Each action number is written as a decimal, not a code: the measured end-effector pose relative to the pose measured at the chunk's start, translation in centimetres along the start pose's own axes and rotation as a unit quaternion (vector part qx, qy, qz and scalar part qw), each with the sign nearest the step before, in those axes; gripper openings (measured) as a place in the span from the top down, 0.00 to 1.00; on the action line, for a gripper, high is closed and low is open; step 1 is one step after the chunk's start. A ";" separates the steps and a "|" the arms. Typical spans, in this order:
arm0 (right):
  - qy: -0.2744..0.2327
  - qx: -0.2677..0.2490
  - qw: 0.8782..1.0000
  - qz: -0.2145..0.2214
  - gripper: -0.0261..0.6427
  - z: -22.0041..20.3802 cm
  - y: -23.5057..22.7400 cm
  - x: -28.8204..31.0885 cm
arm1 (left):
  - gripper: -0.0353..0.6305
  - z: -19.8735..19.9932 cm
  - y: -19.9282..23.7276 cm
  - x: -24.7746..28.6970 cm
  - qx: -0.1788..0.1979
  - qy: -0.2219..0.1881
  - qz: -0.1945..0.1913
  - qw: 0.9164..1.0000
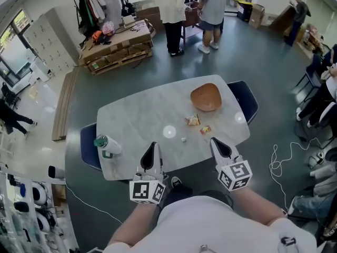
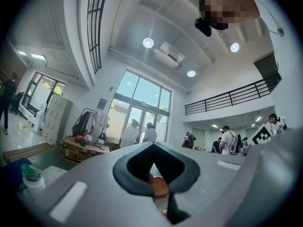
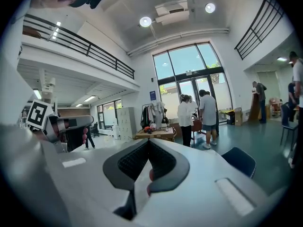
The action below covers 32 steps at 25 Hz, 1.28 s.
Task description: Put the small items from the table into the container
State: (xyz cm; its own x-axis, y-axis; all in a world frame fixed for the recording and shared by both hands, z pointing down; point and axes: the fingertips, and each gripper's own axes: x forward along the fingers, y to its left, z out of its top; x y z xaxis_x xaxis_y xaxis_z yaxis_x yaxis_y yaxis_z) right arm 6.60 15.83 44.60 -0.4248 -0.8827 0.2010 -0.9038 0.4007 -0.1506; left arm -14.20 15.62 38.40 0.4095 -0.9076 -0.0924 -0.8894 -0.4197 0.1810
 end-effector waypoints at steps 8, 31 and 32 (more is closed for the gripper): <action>0.032 0.024 0.999 -0.034 0.92 0.1 -4.6 6.6 | 0.94 -1.1 2.8 9.4 -0.021 0.021 -0.025 0.999; 0.099 0.021 0.992 0.081 0.91 -0.1 -13.9 24.6 | 0.94 -5.4 7.6 20.2 -0.008 0.061 0.119 0.991; 0.107 0.018 0.991 0.078 0.90 -0.9 -14.0 25.2 | 0.94 -6.1 8.2 20.4 -0.009 0.065 0.120 0.991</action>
State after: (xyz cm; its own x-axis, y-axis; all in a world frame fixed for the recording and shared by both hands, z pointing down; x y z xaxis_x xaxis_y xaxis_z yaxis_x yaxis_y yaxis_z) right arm 8.55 -11.78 52.59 -0.5640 -0.7364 0.3736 -0.8254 0.5160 -0.2290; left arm -11.85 -6.41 43.98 0.2101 -0.9742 0.0826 -0.9610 -0.1902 0.2007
